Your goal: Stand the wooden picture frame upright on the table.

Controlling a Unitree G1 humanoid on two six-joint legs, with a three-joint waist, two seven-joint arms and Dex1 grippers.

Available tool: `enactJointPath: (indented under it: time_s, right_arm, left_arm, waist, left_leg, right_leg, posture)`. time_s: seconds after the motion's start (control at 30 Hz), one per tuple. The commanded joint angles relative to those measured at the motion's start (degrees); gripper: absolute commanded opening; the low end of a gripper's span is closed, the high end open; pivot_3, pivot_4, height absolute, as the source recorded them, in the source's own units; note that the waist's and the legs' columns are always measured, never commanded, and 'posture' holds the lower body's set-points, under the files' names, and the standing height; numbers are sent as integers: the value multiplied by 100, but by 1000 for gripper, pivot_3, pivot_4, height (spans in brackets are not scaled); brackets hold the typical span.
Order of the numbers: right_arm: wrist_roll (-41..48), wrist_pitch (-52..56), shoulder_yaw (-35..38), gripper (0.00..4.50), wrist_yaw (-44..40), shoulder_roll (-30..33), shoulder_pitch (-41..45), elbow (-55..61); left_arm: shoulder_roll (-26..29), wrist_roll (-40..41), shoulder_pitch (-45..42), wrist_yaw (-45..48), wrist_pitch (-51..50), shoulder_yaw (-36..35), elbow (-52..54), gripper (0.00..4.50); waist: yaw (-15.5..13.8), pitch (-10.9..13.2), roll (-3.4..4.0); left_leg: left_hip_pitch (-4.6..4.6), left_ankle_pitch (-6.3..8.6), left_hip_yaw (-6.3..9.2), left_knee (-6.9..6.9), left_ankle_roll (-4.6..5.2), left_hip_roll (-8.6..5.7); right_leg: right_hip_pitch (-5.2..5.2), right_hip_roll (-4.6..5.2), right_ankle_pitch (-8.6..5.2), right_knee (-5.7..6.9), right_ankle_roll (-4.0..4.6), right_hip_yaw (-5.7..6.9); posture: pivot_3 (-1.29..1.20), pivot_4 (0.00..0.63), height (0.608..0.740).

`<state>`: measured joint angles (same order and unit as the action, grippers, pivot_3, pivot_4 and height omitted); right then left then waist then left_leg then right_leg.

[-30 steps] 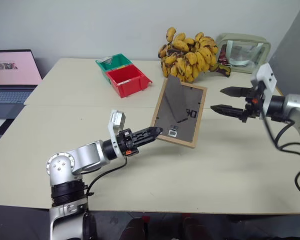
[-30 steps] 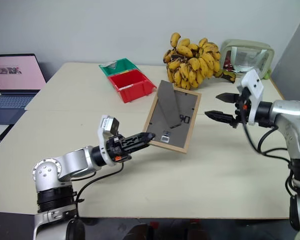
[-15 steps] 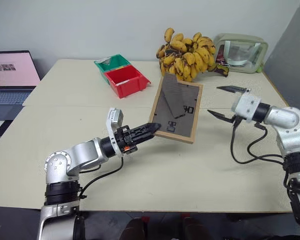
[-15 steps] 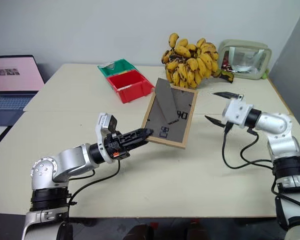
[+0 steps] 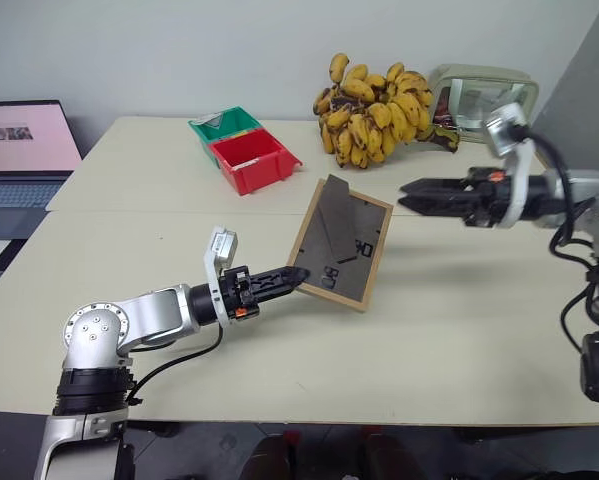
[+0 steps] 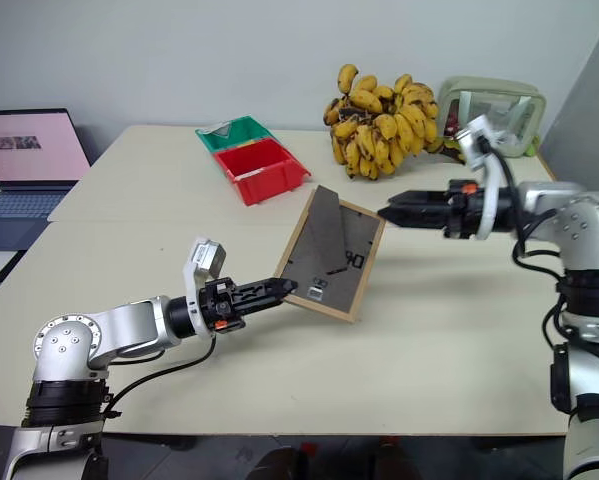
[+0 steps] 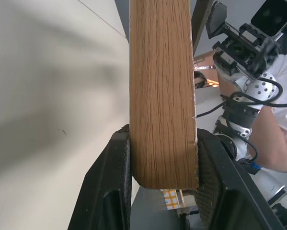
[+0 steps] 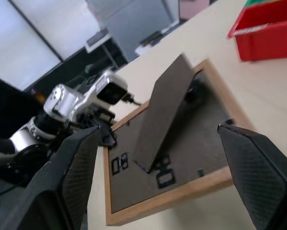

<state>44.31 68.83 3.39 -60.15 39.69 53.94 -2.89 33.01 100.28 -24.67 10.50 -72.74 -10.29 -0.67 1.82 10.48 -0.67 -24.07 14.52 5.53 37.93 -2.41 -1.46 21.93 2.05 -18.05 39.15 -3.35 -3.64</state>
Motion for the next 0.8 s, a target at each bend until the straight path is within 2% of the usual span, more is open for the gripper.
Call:
enactJointPath:
  time_s: [0.03, 0.13, 0.27, 0.47, 0.57, 0.7, 0.8]
  right_arm:
    - [-20, -191, -14, 4109, 366, -240, -118, 464]
    - [-95, -323, -143, 4109, 455, -381, -235, 562]
    - [252, -60, -19, 4109, 634, -675, -163, 765]
    - [1204, 869, 612, 4109, 744, -769, 34, 669]
    - [1484, 1221, 886, 4109, 775, -556, -1, 608]
    - [1289, 1013, 796, 4109, 723, -102, -377, 854]
    - [431, -102, 382, 4109, 344, 597, -916, 1105]
  left_arm:
    - [-45, 62, -166, 324, 93, -1, 224, 1315]
    - [-63, 69, -152, 331, 115, 17, 272, 1315]
    - [-15, 149, -59, 300, 124, 33, 363, 1315]
    - [60, 228, 33, 266, 133, 14, 397, 1315]
    - [116, 325, 116, 222, 151, -8, 385, 1315]
    - [155, 413, 202, 169, 185, 39, 412, 1315]
    - [156, 491, 208, 119, 220, 64, 407, 1315]
  waist:
    - [-15, 0, -1]
    - [-13, 0, -1]
    - [7, 0, -2]
    - [17, 0, -2]
    - [8, 0, -2]
    - [5, 0, -2]
    - [-16, 0, -2]
  left_leg:
    - [-7, -4, 2, 1, -6, 0]
    - [-13, -9, 3, 3, -14, -4]
    - [-14, -9, 1, 1, -14, -3]
    - [-15, -9, 0, 3, -10, -1]
    - [-15, -8, 1, 3, 0, -1]
    - [-15, -8, 0, 3, 3, -3]
    - [-15, -8, -1, 2, 4, -3]
  right_leg:
    - [5, 0, 0, 1, 0, 3]
    - [11, 4, 1, 2, -1, 4]
    - [21, 3, 1, 15, -1, 0]
    - [34, 1, 0, 41, 0, -3]
    - [33, 1, 0, 43, 0, 0]
    - [31, 1, 0, 41, -1, 1]
    - [30, 1, 0, 41, -1, 1]
  posture:
    - [0, 150, 740]
    - [0, 150, 740]
    - [0, 150, 740]
    - [0, 150, 740]
    - [0, 150, 740]
    - [0, 150, 740]
    - [0, 150, 740]
